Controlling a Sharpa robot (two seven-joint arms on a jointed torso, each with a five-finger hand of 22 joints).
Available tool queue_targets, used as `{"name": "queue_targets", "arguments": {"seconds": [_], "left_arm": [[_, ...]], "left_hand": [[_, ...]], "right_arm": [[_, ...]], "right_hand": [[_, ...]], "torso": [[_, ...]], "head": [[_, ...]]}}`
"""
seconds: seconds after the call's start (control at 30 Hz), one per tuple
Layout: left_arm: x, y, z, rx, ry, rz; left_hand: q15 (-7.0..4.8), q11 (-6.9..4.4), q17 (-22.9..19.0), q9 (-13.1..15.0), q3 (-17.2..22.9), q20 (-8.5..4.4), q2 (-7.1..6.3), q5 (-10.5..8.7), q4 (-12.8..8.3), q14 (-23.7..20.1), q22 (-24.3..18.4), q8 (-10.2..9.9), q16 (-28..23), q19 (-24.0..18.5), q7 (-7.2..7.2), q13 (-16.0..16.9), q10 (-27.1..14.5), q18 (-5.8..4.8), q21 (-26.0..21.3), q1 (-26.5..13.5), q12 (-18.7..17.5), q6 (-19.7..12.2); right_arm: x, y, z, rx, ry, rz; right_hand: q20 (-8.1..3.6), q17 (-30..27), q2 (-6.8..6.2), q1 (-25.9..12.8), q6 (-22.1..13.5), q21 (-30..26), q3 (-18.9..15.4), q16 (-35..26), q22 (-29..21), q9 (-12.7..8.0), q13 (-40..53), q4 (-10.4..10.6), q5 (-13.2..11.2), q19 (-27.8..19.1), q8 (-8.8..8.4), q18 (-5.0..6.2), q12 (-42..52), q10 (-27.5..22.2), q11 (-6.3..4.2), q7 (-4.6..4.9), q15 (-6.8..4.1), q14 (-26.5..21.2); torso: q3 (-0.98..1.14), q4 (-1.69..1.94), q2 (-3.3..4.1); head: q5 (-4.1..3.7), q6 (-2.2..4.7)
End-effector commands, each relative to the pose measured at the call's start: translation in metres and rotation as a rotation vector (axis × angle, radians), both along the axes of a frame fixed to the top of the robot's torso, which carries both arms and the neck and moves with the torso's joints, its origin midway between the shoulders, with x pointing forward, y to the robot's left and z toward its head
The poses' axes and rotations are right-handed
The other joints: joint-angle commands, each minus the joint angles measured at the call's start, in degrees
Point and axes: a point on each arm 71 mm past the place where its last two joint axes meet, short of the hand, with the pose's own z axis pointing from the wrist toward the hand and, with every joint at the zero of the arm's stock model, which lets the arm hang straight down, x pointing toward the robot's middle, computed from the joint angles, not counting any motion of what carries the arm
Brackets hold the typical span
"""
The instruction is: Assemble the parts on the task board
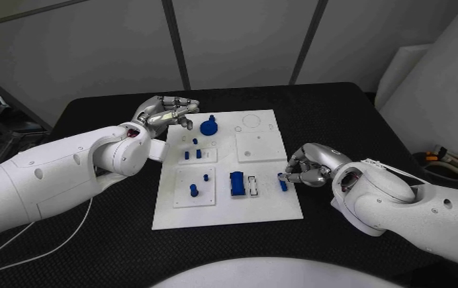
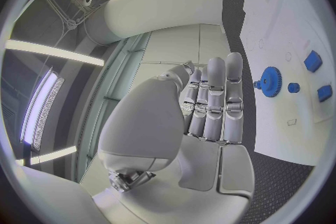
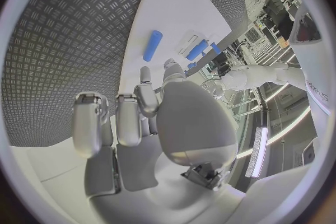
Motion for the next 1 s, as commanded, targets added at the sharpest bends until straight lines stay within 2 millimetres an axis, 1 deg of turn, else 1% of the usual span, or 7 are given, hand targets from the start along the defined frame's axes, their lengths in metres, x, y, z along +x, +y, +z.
{"name": "queue_targets", "arguments": {"seconds": [0.03,0.2,0.3,0.47,0.63,0.83,1.0], "left_arm": [[0.000,0.000,0.001,-0.007,-0.003,-0.008],[0.000,0.000,0.001,-0.007,-0.002,-0.008],[-0.001,0.000,0.001,-0.007,-0.002,-0.008],[-0.001,0.000,0.000,-0.007,-0.001,-0.008],[-0.001,0.000,0.000,-0.007,-0.001,-0.008],[-0.001,0.001,0.000,-0.007,-0.001,-0.008],[-0.001,0.001,0.000,-0.006,0.000,-0.008]], "left_hand": [[0.12,-0.07,-0.1,0.1,0.3,0.17,-0.03,-0.18,0.1,-0.1,0.1,0.2,-0.4,-0.1,-0.02,0.0,-0.5,-0.69,-0.3,-0.4,0.1,-0.3],[0.12,-0.07,-0.1,0.1,0.3,0.17,-0.03,-0.18,0.1,-0.1,0.1,0.2,-0.4,-0.1,-0.02,0.0,-0.5,-0.69,-0.3,-0.4,0.1,-0.3],[0.12,-0.07,-0.1,0.1,0.3,0.17,-0.03,-0.18,0.1,-0.1,0.1,0.2,-0.4,-0.1,-0.02,0.0,-0.5,-0.69,-0.3,-0.4,0.1,-0.3],[0.12,-0.07,-0.1,0.1,0.3,0.17,-0.03,-0.18,0.1,-0.1,0.1,0.2,-0.4,-0.1,-0.02,0.0,-0.5,-0.69,-0.3,-0.4,0.1,-0.3],[0.12,-0.07,-0.1,0.1,0.3,0.17,-0.03,-0.18,0.1,-0.1,0.1,0.2,-0.4,-0.1,-0.02,0.0,-0.5,-0.69,-0.3,-0.4,0.1,-0.3],[0.12,-0.07,-0.1,0.1,0.3,0.17,-0.03,-0.18,0.1,-0.1,0.1,0.2,-0.4,-0.1,-0.02,0.0,-0.5,-0.69,-0.3,-0.4,0.1,-0.3],[0.12,-0.07,-0.1,0.1,0.3,0.17,-0.03,-0.18,0.1,-0.1,0.1,0.2,-0.4,-0.1,-0.02,0.0,-0.5,-0.69,-0.3,-0.4,0.1,-0.3]], "right_arm": [[0.001,0.001,-0.003,-0.073,0.013,0.015],[0.003,0.004,-0.006,-0.094,0.028,0.021],[0.004,0.007,-0.008,-0.101,0.036,0.026],[0.005,0.011,-0.011,-0.107,0.047,0.037],[0.004,0.014,-0.016,-0.124,0.069,0.045],[0.002,0.017,-0.021,-0.174,0.087,0.064],[0.002,0.019,-0.023,-0.243,0.086,0.090]], "right_hand": [[0.42,0.0,-0.62,0.0,0.5,-0.1,-0.4,-0.4,9.0,0.1,0.0,0.2,-0.4,0.6,-0.26,-0.25,-0.2,0.1,-0.07,0.05,0.17,3.1],[0.41,-0.1,-0.66,0.0,0.6,-0.1,-0.5,-0.4,9.0,0.1,0.0,0.2,-0.4,0.6,-0.25,-0.24,-0.3,0.1,-0.10,0.02,0.15,3.0],[0.40,-0.1,-0.67,0.0,0.6,-0.1,-0.5,-0.4,9.0,0.2,0.0,0.2,-0.4,0.5,-0.24,-0.23,-0.3,0.1,-0.12,-0.01,0.14,3.1],[0.39,-0.1,-0.65,0.1,0.8,-0.2,-0.5,-0.4,9.0,0.2,-0.1,0.2,-0.4,0.5,-0.23,-0.23,-0.4,0.1,-0.15,-0.05,0.12,3.0],[0.30,-0.1,-0.52,0.8,1.0,-0.2,-0.5,-0.4,9.0,0.3,0.0,0.1,-0.3,0.5,-0.32,-0.22,-0.4,0.1,-0.28,-0.19,0.00,3.0],[0.08,-0.1,-0.15,3.2,1.6,-0.3,-0.1,-0.5,8.9,0.6,0.0,-0.9,0.0,0.5,-0.48,-0.21,-0.6,0.0,-0.54,-0.45,-0.23,3.0],[-0.09,0.1,-0.14,5.8,2.0,-0.3,0.2,-0.5,8.9,0.9,-0.2,-2.3,-0.8,0.4,-0.74,-0.20,-1.0,-0.2,-0.68,-0.56,-0.38,3.1]], "torso": [[0.02,0.04,0.05],[-0.06,0.08,0.02],[-0.05,0.04,-0.01],[-0.04,0.09,-0.04],[-0.05,0.08,-0.02],[-0.05,0.02,-0.01],[-0.06,0.04,-0.03]], "head": [[0.07,-0.12],[0.05,-0.26],[0.13,-0.34],[0.08,-0.45],[0.10,-0.49],[0.15,-0.56],[0.18,-0.63]]}}
